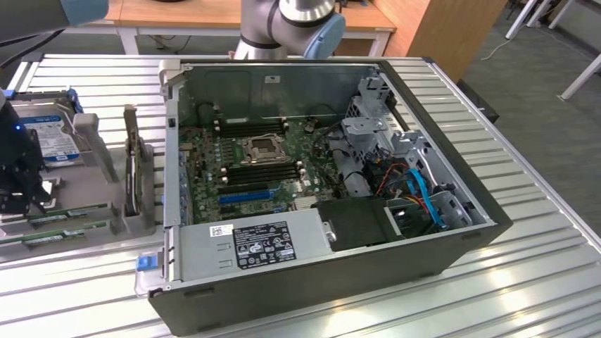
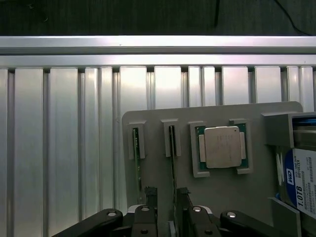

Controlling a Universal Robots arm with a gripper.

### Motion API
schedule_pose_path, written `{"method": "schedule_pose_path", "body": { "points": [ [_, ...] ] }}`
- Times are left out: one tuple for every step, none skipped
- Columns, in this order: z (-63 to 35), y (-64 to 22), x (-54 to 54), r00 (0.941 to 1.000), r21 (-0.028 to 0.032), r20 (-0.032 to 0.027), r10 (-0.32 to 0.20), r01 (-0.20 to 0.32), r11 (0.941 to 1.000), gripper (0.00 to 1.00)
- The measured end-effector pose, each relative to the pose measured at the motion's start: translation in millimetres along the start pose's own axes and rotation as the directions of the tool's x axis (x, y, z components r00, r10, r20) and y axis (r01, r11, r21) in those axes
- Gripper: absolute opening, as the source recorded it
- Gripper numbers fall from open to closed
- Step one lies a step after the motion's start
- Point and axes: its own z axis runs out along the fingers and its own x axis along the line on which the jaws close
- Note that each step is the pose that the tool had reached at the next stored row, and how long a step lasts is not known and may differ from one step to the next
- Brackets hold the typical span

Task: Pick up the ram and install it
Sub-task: 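Pick up the ram and move it above insertion slot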

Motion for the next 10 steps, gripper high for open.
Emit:
{"method": "schedule_pose_path", "body": {
  "points": [
    [0.0,0.0,0.8,1.0,0.0,-0.0001,0.0,0.0,1.0,0.3],
    [0.0,-0.1,1.5,1.0,0.0001,0.0,0.0,0.0,1.0,0.3],
    [0.0,-0.1,2.3,1.0,0.0001,0.0,0.0,0.0,1.0,0.3],
    [-0.1,-0.1,3.3,1.0,0.0,0.0,0.0,0.0,1.0,0.3],
    [-0.1,-0.1,4.2,1.0,0.0,-0.0001,0.0,0.0,1.0,0.3],
    [-0.2,-0.1,5.2,1.0,0.0,-0.0001,0.0,0.0,1.0,0.3],
    [-0.2,0.0,6.3,1.0,-0.0001,0.0,0.0,0.0,1.0,0.3],
    [-0.2,0.0,7.3,1.0,0.0,0.0,0.0,0.0,1.0,0.3],
    [-0.2,0.0,8.3,1.0,0.0001,0.0,0.0,0.0,1.0,0.3],
    [-0.2,0.1,9.4,1.0,0.0,0.0,0.0,0.0,1.0,0.3]
  ]
}}
